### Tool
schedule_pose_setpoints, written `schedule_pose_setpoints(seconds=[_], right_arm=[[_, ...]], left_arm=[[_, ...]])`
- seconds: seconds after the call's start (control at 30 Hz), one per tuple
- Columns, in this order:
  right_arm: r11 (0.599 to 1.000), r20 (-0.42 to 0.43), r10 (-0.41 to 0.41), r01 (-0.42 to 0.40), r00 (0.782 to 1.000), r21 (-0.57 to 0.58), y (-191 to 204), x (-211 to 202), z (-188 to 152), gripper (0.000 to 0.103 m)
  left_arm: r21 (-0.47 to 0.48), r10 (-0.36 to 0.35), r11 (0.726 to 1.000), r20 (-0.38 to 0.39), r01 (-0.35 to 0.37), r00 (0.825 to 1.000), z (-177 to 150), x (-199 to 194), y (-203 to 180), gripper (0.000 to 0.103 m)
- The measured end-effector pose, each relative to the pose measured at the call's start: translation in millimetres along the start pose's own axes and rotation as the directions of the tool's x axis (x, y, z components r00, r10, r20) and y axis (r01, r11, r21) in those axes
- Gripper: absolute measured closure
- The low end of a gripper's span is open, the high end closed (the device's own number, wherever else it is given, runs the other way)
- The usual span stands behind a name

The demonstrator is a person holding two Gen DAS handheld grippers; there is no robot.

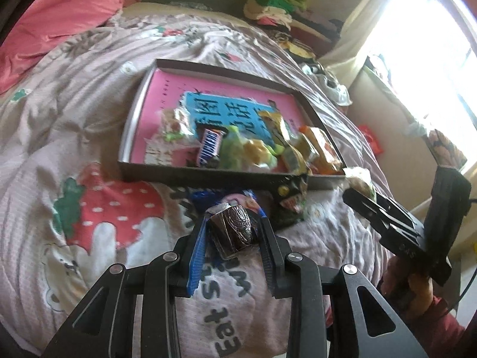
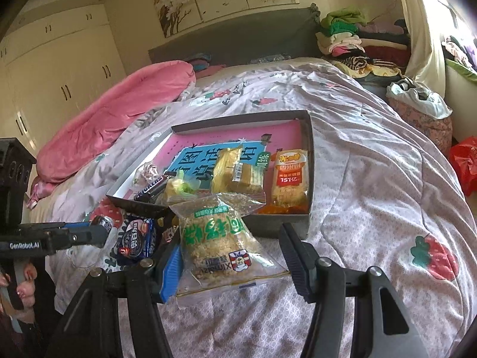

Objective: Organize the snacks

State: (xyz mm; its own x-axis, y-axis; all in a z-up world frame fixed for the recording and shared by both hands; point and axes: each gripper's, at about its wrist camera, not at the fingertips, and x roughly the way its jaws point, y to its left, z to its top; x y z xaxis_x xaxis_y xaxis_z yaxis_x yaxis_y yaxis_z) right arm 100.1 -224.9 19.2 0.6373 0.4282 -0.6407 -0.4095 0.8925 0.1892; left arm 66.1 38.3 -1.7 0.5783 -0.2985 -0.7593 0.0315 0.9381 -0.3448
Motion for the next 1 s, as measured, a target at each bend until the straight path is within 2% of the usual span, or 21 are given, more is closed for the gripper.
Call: schedule_pose_setpoints(seconds=[0.57,1.0], right_arm=[[1.000,0.031,0.000,-0.001,1.000,0.018,-3,-1,5,0.042],[0.999,0.050,-0.006,0.005,0.999,0.033,-5,-2,10,0.042]], left_arm=[[-0.069,0.052,0.996,0.066,-0.048,0.996,24,-2,27,0.068],[-0.074,0.092,0.994,0.101,-0.085,0.991,42,7,31,0.068]])
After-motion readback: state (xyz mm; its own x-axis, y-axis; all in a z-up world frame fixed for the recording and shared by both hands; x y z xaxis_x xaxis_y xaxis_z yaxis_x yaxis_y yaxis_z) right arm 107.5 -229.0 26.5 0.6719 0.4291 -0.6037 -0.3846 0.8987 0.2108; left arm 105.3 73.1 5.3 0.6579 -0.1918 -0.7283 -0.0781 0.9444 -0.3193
